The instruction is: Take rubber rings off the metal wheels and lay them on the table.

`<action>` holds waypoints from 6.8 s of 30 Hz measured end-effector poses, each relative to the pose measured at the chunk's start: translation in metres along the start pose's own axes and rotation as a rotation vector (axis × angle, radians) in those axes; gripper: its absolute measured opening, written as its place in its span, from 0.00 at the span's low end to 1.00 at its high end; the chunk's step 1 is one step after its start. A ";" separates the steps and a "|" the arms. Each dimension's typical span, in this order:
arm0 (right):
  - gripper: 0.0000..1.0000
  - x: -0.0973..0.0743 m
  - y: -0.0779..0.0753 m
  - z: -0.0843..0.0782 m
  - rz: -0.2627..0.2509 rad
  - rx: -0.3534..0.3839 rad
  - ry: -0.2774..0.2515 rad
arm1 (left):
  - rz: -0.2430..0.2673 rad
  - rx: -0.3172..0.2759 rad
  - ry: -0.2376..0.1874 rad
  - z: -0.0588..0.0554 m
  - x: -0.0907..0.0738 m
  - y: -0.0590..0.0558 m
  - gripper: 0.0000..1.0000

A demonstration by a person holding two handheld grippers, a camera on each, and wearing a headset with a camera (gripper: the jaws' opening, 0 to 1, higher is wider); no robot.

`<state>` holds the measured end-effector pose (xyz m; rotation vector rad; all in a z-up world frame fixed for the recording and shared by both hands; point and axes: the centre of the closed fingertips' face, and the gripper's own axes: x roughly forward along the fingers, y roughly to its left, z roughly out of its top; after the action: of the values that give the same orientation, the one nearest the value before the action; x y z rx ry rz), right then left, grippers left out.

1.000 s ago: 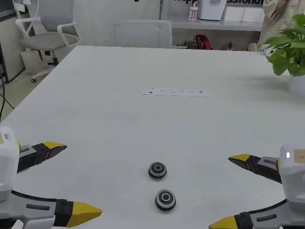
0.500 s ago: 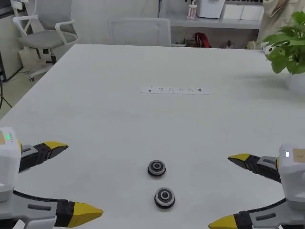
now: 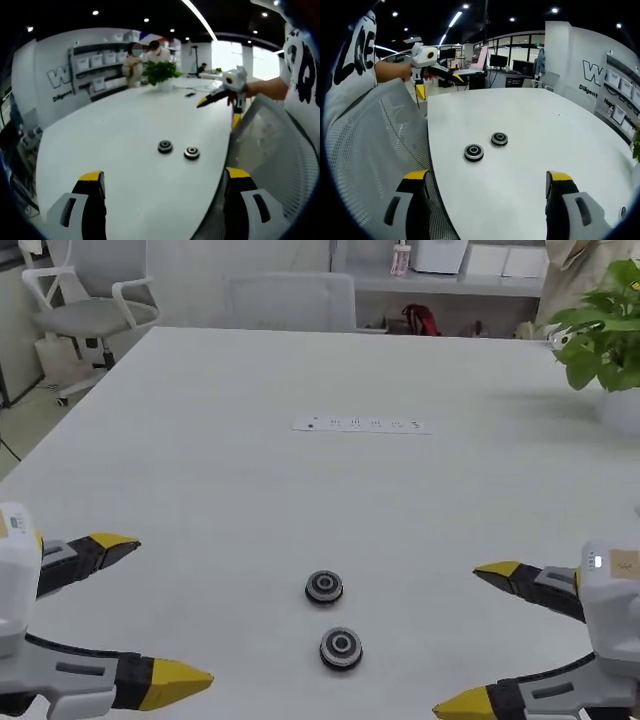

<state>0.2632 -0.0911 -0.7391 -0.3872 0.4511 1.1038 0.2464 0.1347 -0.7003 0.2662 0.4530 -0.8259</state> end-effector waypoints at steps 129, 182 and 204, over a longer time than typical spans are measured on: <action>0.37 0.079 0.016 0.003 0.297 -0.057 0.006 | -0.299 0.100 0.068 0.009 0.092 -0.032 0.69; 0.25 0.094 0.024 -0.014 0.352 -0.053 0.072 | -0.465 0.140 0.170 -0.008 0.134 -0.075 0.38; 0.25 0.094 0.025 -0.014 0.351 -0.055 0.070 | -0.466 0.169 0.209 -0.016 0.152 -0.083 0.22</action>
<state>0.2741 -0.0171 -0.8025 -0.4048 0.5652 1.4487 0.2691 -0.0118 -0.7924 0.4146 0.6554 -1.3022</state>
